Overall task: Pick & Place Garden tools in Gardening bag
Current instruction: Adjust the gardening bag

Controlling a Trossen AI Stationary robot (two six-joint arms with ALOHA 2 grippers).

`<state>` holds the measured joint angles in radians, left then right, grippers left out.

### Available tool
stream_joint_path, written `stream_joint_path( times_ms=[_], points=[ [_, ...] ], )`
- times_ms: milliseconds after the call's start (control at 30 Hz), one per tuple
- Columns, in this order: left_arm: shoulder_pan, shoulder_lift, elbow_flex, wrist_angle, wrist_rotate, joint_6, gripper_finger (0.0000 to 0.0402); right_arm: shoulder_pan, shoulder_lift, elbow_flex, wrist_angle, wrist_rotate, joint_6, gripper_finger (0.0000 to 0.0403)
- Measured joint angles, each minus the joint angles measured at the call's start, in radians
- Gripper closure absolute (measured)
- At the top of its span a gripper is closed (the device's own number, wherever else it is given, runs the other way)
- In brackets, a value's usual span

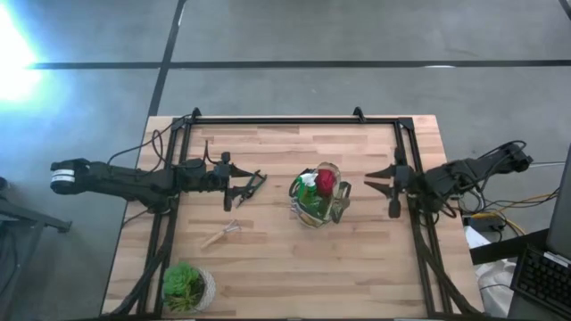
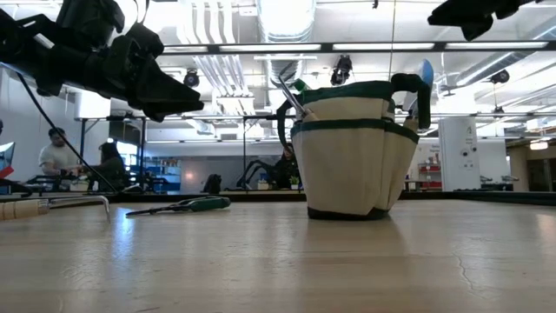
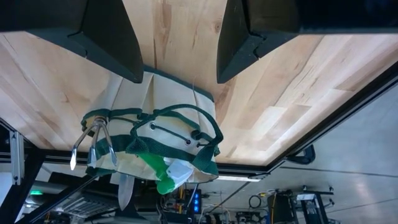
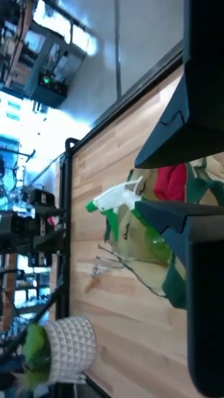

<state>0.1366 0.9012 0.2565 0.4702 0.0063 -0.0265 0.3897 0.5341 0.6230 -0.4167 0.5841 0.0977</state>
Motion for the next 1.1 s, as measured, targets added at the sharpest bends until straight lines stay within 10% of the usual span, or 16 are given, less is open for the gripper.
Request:
stream_joint_path(
  times_ms=[333, 1100],
  points=[
    [0.000, 0.000, 0.000, 0.000, 0.000, 0.000, 0.0195, 0.000, -0.010, -0.066, -0.030, -0.098, 0.008, 0.0390],
    [0.000, 0.000, 0.000, 0.000, 0.000, -0.028, 0.0195, -0.011, -0.025, -0.107, -0.311, -0.033, 0.494, 0.0394]
  ],
)
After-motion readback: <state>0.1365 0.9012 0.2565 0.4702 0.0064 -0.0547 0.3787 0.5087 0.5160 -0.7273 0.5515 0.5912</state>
